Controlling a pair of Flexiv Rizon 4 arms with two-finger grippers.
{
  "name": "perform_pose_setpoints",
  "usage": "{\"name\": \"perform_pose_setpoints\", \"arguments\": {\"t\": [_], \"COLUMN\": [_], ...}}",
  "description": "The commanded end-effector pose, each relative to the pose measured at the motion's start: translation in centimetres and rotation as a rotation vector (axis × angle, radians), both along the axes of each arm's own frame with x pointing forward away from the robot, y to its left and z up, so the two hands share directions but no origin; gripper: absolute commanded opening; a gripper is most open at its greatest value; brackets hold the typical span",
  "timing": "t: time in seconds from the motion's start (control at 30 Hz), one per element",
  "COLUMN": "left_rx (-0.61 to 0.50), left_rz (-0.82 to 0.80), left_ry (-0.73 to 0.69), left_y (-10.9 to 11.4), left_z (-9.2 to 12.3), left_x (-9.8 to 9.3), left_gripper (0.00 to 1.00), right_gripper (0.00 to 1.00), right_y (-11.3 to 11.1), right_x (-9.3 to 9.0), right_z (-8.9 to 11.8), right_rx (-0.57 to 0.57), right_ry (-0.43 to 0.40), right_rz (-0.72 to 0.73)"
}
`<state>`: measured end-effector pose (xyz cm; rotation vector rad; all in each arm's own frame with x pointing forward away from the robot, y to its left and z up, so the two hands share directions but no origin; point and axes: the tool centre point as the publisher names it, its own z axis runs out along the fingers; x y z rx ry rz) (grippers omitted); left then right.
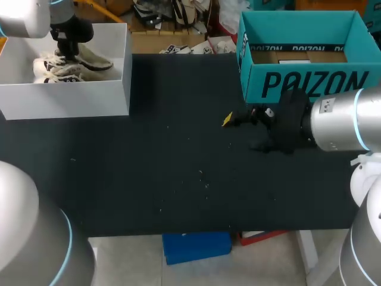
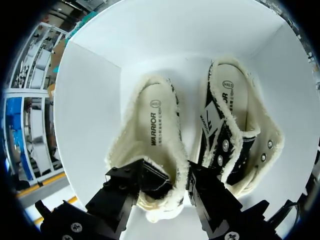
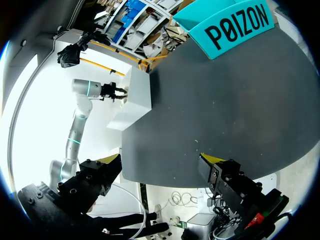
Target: Take the shoe out of the shoebox, open the shoe tongue, remove and reinsert the insole, then place the shoe into the shoebox
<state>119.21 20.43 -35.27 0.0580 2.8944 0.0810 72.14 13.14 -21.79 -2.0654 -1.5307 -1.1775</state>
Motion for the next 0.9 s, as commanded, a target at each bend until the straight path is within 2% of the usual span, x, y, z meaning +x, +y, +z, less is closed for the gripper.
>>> {"name": "perform_pose_setpoints", "arguments": {"t": [0.03, 0.27, 0.47, 0.63, 0.73, 0.9], "left_rx": [0.023, 0.036, 0.006, -0.011, -0.015, -0.022], "left_rz": [0.005, 0.010, 0.016, 0.033, 0.052, 0.070], "left_ry": [0.020, 0.045, 0.050, 0.041, 0.036, 0.038], "left_y": [-0.4, -0.9, -1.7, -3.6, -5.3, -8.7], "left_z": [2.7, 6.0, 8.4, 9.8, 10.7, 11.8], "left_x": [-0.8, -2.2, -5.0, -8.8, -11.8, -17.8], "left_gripper": [0.40, 0.34, 0.35, 0.53, 0.76, 0.73], "right_gripper": [1.00, 1.00, 1.00, 1.00, 1.00, 1.00], "right_y": [0.1, 0.1, 0.1, 0.1, 0.1, 0.1], "right_x": [0.0, 0.0, 0.0, 0.0, 0.0, 0.0], "right_z": [0.0, 0.0, 0.0, 0.0, 0.0, 0.0], "right_rx": [-0.003, -0.003, -0.003, -0.003, -0.003, -0.003], "right_ry": [0.000, 0.000, 0.000, 0.000, 0.000, 0.000], "right_rz": [-0.002, -0.002, -0.002, -0.002, -0.002, -0.002]}}
